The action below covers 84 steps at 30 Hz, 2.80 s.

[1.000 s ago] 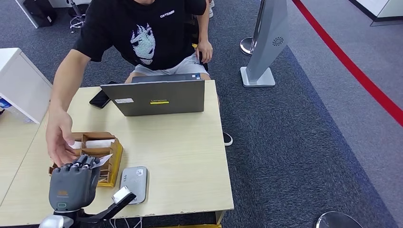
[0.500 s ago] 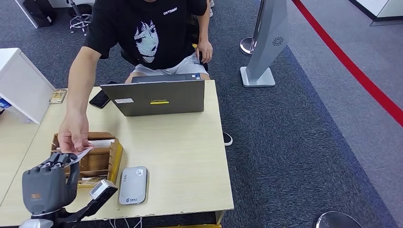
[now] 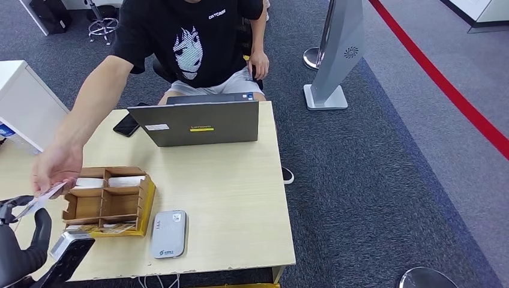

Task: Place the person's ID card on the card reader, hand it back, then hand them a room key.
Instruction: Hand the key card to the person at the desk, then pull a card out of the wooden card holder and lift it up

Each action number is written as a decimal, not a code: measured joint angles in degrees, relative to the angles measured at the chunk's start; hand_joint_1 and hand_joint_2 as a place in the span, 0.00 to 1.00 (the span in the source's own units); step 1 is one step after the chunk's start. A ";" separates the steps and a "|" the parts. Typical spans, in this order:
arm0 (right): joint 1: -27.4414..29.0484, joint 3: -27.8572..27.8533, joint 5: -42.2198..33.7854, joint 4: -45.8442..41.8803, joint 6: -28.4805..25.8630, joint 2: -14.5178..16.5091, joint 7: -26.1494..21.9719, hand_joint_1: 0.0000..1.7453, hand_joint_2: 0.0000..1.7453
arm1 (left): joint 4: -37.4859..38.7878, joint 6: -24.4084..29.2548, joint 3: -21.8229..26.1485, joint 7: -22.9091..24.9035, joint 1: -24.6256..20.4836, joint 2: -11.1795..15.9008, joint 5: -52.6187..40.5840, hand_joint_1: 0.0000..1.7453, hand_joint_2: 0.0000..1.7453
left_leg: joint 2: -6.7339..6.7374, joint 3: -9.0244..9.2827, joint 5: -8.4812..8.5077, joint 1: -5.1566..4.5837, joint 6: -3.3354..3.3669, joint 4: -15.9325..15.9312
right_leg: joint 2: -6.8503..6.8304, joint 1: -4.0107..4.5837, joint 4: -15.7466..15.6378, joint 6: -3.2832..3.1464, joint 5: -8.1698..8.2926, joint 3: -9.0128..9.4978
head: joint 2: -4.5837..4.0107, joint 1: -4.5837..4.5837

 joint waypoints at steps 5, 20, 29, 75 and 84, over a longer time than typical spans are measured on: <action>0.02 -0.51 0.02 -0.01 -0.09 0.00 0.00 0.00 1.00 | -0.13 -0.73 0.45 -0.53 0.05 -1.48 -0.03 0.00 1.00 | -0.01 0.01 0.00 0.00 0.00 0.00 | 0.00 0.00 0.00 0.00 0.00 0.00 | -0.01 0.00; 0.05 -1.90 0.21 -0.02 -0.13 0.00 -0.05 0.00 1.00 | -0.30 -2.29 -0.94 0.35 2.29 -1.11 -8.63 0.00 1.00 | 0.04 0.02 0.00 0.00 0.00 0.00 | 0.04 0.00 0.00 0.00 0.00 -0.02 | -0.01 -0.01; 0.11 -4.25 1.11 -0.21 -0.01 0.00 -0.44 0.00 1.00 | 5.53 -3.63 -10.26 8.98 7.90 7.97 -18.02 0.00 1.00 | 0.07 0.00 -0.01 0.01 0.00 -0.01 | 0.05 0.01 -0.01 0.00 -0.01 -0.05 | -0.01 -0.01; 0.08 -5.39 7.23 -0.41 0.96 0.19 0.46 0.00 1.00 | 26.81 4.50 -11.18 7.86 -1.07 8.48 -23.51 0.00 1.00 | 0.06 0.00 0.00 -0.01 0.00 -0.01 | 0.06 -0.01 0.00 0.00 0.00 -0.04 | 0.00 0.00; 0.08 -5.39 7.28 -0.41 0.94 0.20 0.46 0.00 1.00 | 26.81 4.54 -12.48 8.23 -1.08 8.45 -23.51 0.85 1.00 | 0.06 0.01 0.00 0.00 0.00 -0.01 | 0.06 -0.01 0.00 0.00 0.00 -0.04 | 0.00 0.00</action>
